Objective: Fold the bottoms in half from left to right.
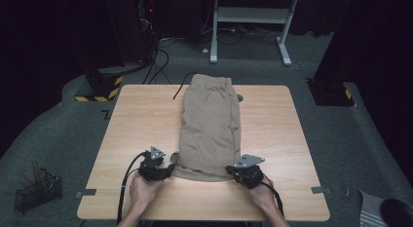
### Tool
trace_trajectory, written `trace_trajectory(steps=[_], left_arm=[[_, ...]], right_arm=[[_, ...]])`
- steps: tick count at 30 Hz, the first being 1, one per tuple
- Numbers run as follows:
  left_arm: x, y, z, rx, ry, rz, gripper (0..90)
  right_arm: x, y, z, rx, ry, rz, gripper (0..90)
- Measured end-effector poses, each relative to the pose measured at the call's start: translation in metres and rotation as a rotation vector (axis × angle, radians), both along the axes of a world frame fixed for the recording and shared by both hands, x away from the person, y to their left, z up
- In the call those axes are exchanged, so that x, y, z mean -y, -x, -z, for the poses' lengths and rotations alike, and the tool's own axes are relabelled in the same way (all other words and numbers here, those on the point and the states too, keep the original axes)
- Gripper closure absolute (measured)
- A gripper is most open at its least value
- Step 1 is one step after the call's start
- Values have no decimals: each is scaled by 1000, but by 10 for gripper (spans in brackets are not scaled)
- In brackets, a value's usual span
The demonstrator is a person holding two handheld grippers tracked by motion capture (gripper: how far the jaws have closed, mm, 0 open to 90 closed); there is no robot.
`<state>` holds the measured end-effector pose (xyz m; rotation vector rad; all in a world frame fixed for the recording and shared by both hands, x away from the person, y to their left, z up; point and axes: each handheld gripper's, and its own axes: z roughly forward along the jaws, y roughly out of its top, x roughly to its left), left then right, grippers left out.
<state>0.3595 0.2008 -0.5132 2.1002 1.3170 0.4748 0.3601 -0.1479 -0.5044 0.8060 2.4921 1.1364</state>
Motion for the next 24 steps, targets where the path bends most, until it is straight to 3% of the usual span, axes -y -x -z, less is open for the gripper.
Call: trace_trajectory(steps=[2,5,7,9,11,14,18,21,24], left_arm=[[-5,0,0,-1,-6,-19,454],[-8,1,-1,-14,2,-23,450],[-10,1,-2,-32,44,-13,434],[-13,2,-5,-16,100,-12,416],[-15,2,-10,4,136,-9,393],[-13,-1,-22,51,140,19,362],[1,-12,-30,53,135,104,385],[9,-21,-26,29,138,141,470],[11,-24,-20,-2,130,170,707]], right_arm=[[9,3,-9,31,-17,9,882],[16,7,-13,32,-29,-6,872],[15,7,-7,-10,-32,-42,791],[13,8,-2,-38,-55,-59,719],[13,7,-2,-32,-98,-42,673],[17,0,-10,-25,-183,19,668],[12,-15,-16,-29,-169,84,676],[5,-26,-12,-61,-154,113,686],[-2,-35,-5,-81,-126,139,695]])
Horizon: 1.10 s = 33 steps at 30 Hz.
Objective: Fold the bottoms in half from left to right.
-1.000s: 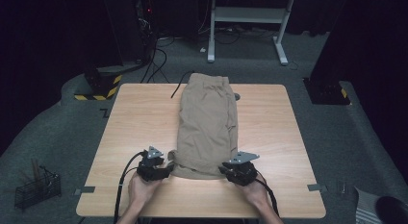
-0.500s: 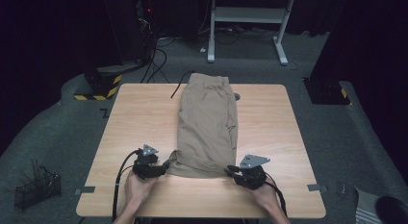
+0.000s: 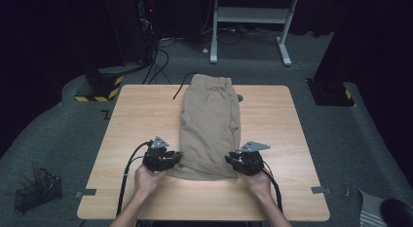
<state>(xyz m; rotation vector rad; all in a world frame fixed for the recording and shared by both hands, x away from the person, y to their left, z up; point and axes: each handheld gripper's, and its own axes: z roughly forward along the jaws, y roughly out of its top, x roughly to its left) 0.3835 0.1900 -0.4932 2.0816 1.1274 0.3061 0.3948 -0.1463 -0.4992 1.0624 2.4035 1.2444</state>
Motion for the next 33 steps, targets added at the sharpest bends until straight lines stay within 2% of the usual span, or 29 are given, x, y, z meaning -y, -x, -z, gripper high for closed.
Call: trace_trajectory(steps=[3,7,10,14,16,19,22,24,27,29,31,33], left_arm=[[-2,11,1,20,-46,32,854],[-11,30,4,22,-78,37,852],[-15,38,10,2,-90,24,760],[-28,39,11,-46,-61,-28,569],[-37,40,8,-32,-60,-58,483],[-54,41,0,-10,-20,-121,411],[-61,32,-12,9,26,-166,374],[-56,25,-17,25,36,-156,356],[-38,6,-22,28,64,-130,332],[-26,-6,-22,16,76,-113,319],[-14,-14,-20,0,92,-84,316],[-3,-17,-16,-22,83,-59,309]], right_arm=[[-6,-1,7,-25,36,0,695],[-6,5,13,-36,60,-6,683],[-6,6,19,-46,112,-12,676],[-4,5,19,-49,97,-4,662],[-4,6,18,-48,100,5,641],[-2,6,14,-36,64,22,622],[-4,6,9,-27,48,29,605],[-11,5,7,-17,51,24,593],[-21,4,8,-12,63,14,579],[-26,3,10,-13,67,20,564],[-29,2,11,-17,67,24,549],[-31,1,12,-19,72,24,533]])
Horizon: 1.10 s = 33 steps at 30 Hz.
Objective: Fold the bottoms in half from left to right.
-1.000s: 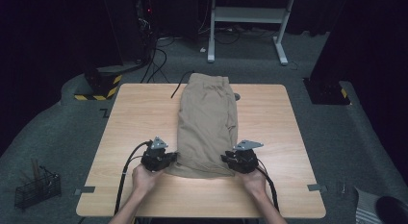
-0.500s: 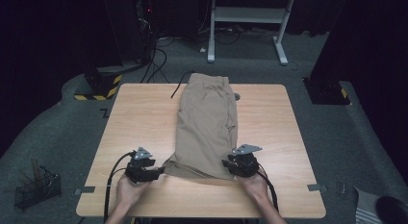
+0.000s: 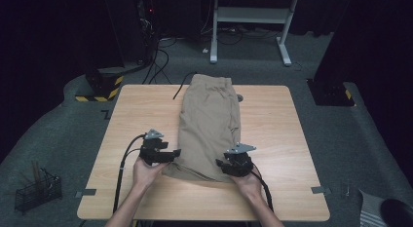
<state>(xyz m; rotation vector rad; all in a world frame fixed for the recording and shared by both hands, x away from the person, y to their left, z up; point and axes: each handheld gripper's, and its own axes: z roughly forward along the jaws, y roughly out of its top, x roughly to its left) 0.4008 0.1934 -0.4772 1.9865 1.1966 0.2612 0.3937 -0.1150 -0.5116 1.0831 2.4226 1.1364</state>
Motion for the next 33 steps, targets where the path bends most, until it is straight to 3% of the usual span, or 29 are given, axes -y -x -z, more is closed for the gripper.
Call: trace_trajectory(steps=[4,6,10,13,15,19,22,24,26,29,31,33], left_arm=[[10,15,12,-10,-95,45,309],[4,29,19,-3,-128,41,313],[-12,55,34,-32,-158,43,318],[-18,64,32,-20,-201,36,323],[-17,66,27,10,-187,38,319],[-11,57,20,57,-118,28,311],[-4,44,25,40,-126,19,335],[-3,41,32,18,-157,19,339],[-5,46,37,18,-178,32,326],[-13,55,39,21,-184,29,299],[-18,59,38,14,-201,30,265],[-20,60,37,-1,-187,46,256]], right_arm=[[-1,6,3,9,36,-13,497],[2,10,5,13,51,-12,486],[13,18,8,24,75,-10,478],[19,21,7,27,103,2,465],[22,22,5,24,82,12,464],[17,27,-4,48,24,5,465],[5,30,-4,55,29,-31,466],[0,28,2,51,63,-42,468],[2,25,9,31,89,-40,477],[12,27,10,60,97,-39,471],[22,28,11,61,90,-38,466],[30,28,11,43,78,-31,450]])
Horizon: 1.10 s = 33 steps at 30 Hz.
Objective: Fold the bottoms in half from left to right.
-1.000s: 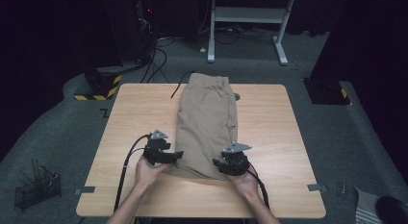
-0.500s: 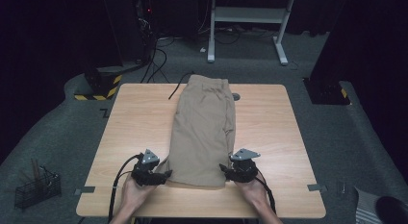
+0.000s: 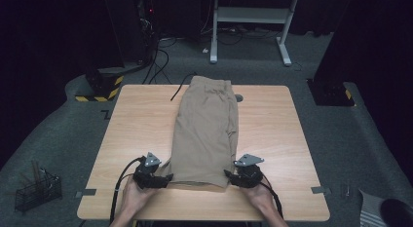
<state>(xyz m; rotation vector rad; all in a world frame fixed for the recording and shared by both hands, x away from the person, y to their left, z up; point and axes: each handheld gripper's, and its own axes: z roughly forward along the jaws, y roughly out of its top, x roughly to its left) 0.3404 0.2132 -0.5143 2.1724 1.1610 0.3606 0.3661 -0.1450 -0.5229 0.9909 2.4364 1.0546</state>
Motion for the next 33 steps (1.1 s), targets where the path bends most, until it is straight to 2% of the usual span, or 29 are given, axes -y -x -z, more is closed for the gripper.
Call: trace_trajectory(steps=[1,3,5,6,8,10,11,14,15,17,19,21,24,26,27,29,31,33], left_arm=[[2,0,-1,-2,0,4,249],[4,0,-6,27,0,18,249],[6,0,-14,52,44,21,253],[8,0,-17,59,64,27,253],[14,-1,-19,52,68,53,245],[20,-1,-14,36,38,69,238],[21,-2,-11,26,18,71,237],[19,1,0,1,12,57,236],[17,3,1,14,14,54,235],[13,10,2,29,4,48,245],[10,15,1,21,6,50,245],[7,19,0,13,20,58,245],[5,19,-5,10,66,63,245],[2,16,-14,28,122,62,246],[2,15,-17,40,132,58,247],[3,8,-25,70,134,42,255],[5,-6,-28,75,135,7,267],[8,-23,-26,72,132,-27,288]], right_arm=[[2,0,-1,-11,-1,3,446],[1,1,-2,-3,20,11,444],[-2,3,-5,13,33,29,445],[-3,4,-6,20,15,29,445],[-7,6,-11,15,-44,17,439],[-13,7,-12,2,-66,-6,430],[-18,8,-11,-7,-59,-20,426],[-25,9,-3,-9,-4,-42,417],[-25,10,0,9,7,-49,419],[-22,12,-1,5,11,-54,418],[-17,14,-1,1,16,-64,412],[-11,15,-2,-11,15,-82,410],[-4,19,-4,-13,32,-86,412],[-1,19,-5,0,41,-68,419],[1,18,-7,4,22,-52,430],[3,14,-11,17,-16,-15,472],[-1,3,-16,21,-43,31,570],[-5,-8,-17,16,-62,40,644]])
